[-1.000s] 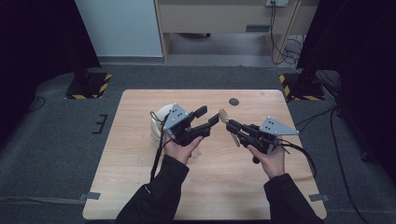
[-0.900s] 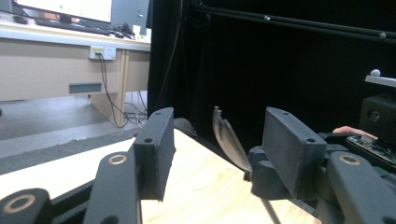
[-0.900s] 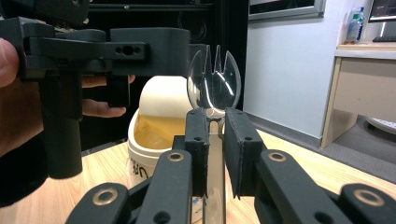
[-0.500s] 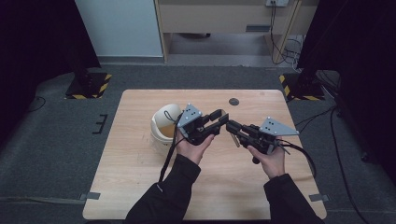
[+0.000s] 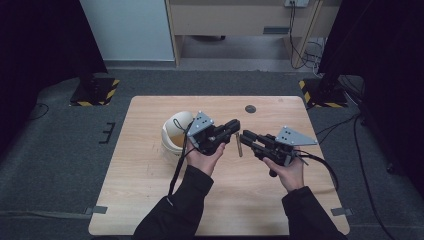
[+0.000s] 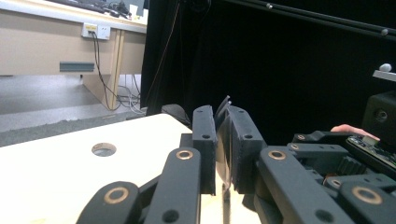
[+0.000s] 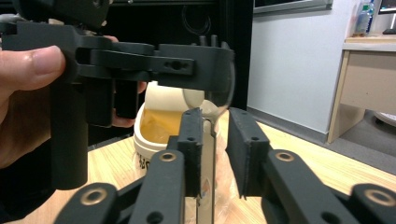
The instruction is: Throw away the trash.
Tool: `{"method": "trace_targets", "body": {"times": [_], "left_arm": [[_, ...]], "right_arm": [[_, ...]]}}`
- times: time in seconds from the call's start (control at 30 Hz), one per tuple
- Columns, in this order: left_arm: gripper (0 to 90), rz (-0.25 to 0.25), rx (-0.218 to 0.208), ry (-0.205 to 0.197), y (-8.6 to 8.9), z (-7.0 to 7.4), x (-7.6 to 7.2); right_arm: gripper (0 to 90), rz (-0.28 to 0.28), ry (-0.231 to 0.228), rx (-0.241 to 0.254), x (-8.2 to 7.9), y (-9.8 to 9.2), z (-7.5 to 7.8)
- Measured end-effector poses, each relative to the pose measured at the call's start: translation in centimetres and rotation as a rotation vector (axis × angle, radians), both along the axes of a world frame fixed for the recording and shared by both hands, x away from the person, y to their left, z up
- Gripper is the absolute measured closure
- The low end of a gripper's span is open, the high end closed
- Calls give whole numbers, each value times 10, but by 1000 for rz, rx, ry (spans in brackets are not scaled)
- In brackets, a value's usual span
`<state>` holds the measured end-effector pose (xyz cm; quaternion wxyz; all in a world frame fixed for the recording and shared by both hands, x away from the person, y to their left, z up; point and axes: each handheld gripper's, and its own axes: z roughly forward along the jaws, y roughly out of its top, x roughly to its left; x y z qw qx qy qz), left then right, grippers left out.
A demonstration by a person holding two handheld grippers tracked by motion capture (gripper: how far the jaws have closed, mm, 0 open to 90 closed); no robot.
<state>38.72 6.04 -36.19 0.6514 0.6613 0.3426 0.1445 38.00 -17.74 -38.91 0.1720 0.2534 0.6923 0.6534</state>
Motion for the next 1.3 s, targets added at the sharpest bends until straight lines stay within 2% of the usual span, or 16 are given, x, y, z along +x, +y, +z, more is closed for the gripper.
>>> {"method": "trace_targets", "body": {"times": [0.1,0.23,0.37,0.47,0.5,0.53,0.63,0.73,0.77,0.83,0.87,0.9,0.97,1.0,1.07,1.3], "left_arm": [[825,10,8,-22,9,3,-2],[825,29,11,-47,24,8,-5],[825,41,18,-74,36,12,-8],[824,61,43,-100,55,16,-12],[824,61,43,-100,55,16,-12],[824,74,46,-112,66,18,-14],[824,93,45,-133,81,21,-17],[824,101,46,-146,89,22,-18],[824,106,52,-150,93,23,-19],[824,118,52,-157,101,24,-20],[824,128,47,-162,106,24,-20],[824,128,47,-162,106,24,-20],[824,141,56,-177,111,24,-20],[824,141,56,-177,111,24,-20],[824,148,84,-194,114,23,-16],[824,163,118,-199,117,13,-6]], "right_arm": [[683,-15,12,22,1,-5,1],[602,-51,35,23,4,-16,-4],[489,-103,69,-16,7,-29,-16],[386,-135,107,-42,8,-40,-28],[386,-135,107,-42,8,-40,-28],[366,-161,124,-65,7,-48,-37],[340,-197,156,-90,6,-60,-50],[321,-219,177,-120,4,-66,-59],[315,-236,198,-158,2,-72,-69],[311,-245,213,-175,1,-74,-74],[297,-256,242,-211,0,-77,-85],[297,-256,242,-211,0,-77,-85],[282,-262,282,-286,2,-79,-98],[281,-261,290,-301,2,-79,-101],[278,-256,294,-316,4,-78,-103],[279,-254,287,-334,6,-76,-107]]}}
